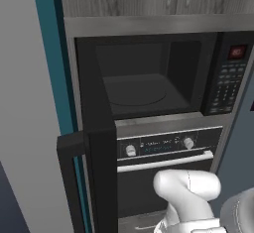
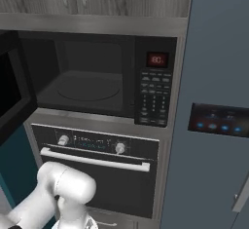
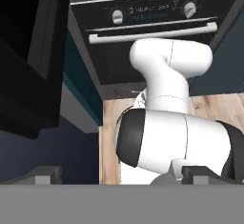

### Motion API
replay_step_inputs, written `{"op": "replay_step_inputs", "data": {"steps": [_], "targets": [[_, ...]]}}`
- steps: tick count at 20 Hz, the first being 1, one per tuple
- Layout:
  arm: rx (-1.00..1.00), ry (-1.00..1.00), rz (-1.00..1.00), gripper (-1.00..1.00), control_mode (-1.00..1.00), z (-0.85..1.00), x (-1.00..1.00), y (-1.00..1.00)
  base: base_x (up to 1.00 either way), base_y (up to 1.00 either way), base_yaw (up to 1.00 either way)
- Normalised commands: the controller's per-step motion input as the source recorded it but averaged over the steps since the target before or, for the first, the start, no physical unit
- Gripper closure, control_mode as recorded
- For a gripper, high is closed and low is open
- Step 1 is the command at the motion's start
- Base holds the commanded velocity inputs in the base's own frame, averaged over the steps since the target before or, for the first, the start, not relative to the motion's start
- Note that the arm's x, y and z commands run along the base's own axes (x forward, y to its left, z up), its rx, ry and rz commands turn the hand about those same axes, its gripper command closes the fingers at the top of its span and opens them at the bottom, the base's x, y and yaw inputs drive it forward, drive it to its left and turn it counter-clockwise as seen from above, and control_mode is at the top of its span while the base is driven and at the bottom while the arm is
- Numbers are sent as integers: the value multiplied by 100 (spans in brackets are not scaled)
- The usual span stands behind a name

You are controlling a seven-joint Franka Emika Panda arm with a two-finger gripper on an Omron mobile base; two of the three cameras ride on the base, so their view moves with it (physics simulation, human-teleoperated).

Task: Place the sponge inside the microwave to prepare for sanitizing.

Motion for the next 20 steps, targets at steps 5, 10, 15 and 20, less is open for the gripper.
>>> {"op": "replay_step_inputs", "data": {"steps": [5, 10, 15, 20], "targets": [[22, 25, 12, -100, -100, 64, 0, -49, 0, 0, 0], [13, 17, 7, -100, -100, 12, 20, -51, 0, 0, 0], [0, 1, -1, -100, -100, 0, 47, -42, 0, 0, 0], [-1, 2, -20, -100, -100, -30, 77, -39, 0, 0, 0]]}}
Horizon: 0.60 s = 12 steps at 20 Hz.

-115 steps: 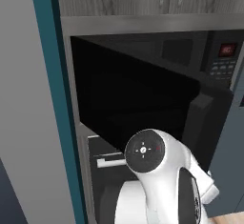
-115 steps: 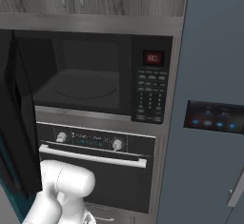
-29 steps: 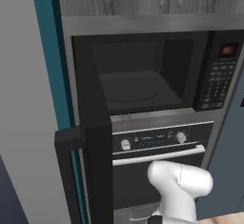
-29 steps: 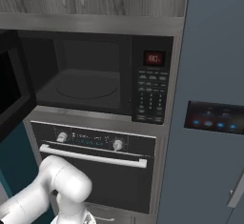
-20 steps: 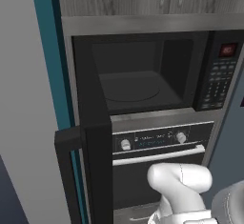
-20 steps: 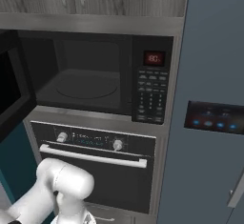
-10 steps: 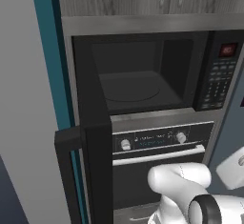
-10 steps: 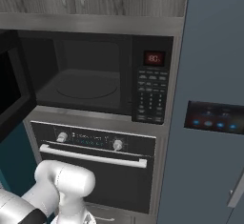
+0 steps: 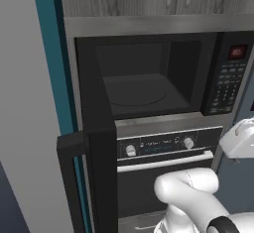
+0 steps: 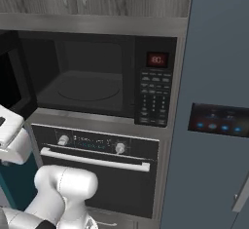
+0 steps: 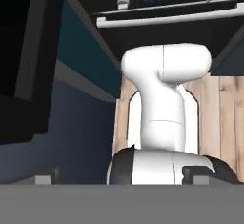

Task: Place the sponge inside the microwave to prepare for sanitizing.

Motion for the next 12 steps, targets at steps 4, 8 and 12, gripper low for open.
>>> {"op": "replay_step_inputs", "data": {"steps": [4, 8, 12], "targets": [[0, -1, -19, -100, -100, -27, 94, -36, 0, 0, 0], [-1, -11, -3, -100, -100, -41, 60, -14, 0, 0, 0], [-4, -7, 1, -100, -100, -50, 37, -4, 0, 0, 0]]}}
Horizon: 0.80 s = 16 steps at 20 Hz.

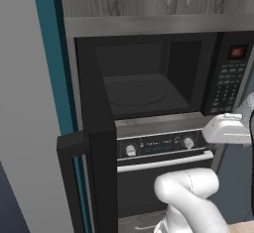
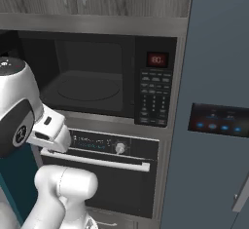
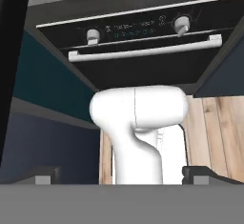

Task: Place the sponge inside the microwave to prepare for sanitizing.

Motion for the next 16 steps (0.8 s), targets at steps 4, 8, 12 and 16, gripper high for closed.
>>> {"op": "replay_step_inputs", "data": {"steps": [4, 8, 12, 16], "targets": [[-13, -3, 3, -100, -100, -58, 34, 0, 0, 0, 0], [-10, 0, 4, -100, -100, -43, 57, 0, 0, 0, 0], [-1, 2, 3, -100, -100, -17, 33, 0, 0, 0, 0], [0, 4, 0, -100, -100, -3, 2, 0, 0, 0, 0]]}}
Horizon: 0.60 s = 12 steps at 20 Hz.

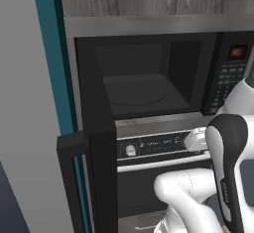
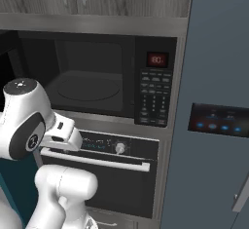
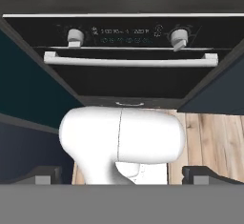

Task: Place the sponge inside the microwave to prepare for sanitizing.

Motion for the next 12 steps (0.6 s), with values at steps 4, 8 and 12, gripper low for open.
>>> {"op": "replay_step_inputs", "data": {"steps": [4, 8, 12], "targets": [[0, 0, 0, -100, -100, 0, 0, 0, 0, 0, 0], [0, 0, 0, -100, -100, 0, 0, 0, 0, 0, 0], [0, 0, 0, -100, 100, 0, 0, 0, -18, -24, 0]]}}
